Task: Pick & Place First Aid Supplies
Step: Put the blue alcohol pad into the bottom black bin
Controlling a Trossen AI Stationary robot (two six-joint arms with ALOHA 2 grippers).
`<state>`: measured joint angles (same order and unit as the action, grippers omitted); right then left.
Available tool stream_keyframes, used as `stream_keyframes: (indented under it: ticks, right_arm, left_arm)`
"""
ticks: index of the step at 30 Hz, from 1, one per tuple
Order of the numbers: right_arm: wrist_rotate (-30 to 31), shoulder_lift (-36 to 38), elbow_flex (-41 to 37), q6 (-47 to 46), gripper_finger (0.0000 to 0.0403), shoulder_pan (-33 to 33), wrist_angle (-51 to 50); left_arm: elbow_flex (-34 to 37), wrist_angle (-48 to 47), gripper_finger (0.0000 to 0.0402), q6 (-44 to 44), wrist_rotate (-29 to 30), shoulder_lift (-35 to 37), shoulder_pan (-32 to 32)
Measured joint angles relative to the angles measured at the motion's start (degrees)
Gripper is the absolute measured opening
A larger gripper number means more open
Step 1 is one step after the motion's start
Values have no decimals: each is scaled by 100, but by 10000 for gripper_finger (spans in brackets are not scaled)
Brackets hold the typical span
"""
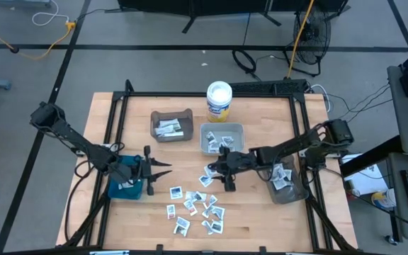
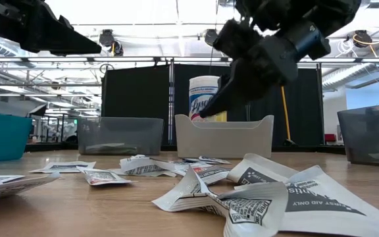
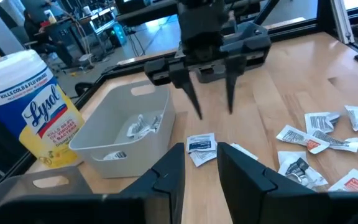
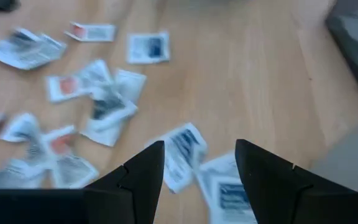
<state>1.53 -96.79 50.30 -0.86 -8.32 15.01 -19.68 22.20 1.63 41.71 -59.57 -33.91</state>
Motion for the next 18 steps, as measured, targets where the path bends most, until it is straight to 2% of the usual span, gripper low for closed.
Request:
stream_keyframes:
  ticks: [3, 6, 11, 18]
  right_arm:
    - [307, -9, 0, 1, 192, 31, -142]
    - [307, -19, 0, 4, 192, 25, -104]
    - [328, -456, -3, -74, 192, -28, -41]
    - [1479, -1058, 743, -222, 192, -380, -551]
  left_arm:
    - [0, -2, 97, 80, -8, 0, 2]
    - [0, -2, 97, 88, -11, 0, 0]
    - [0, 11, 97, 133, -13, -2, 0]
    - [0, 37, 97, 154, -22, -2, 2]
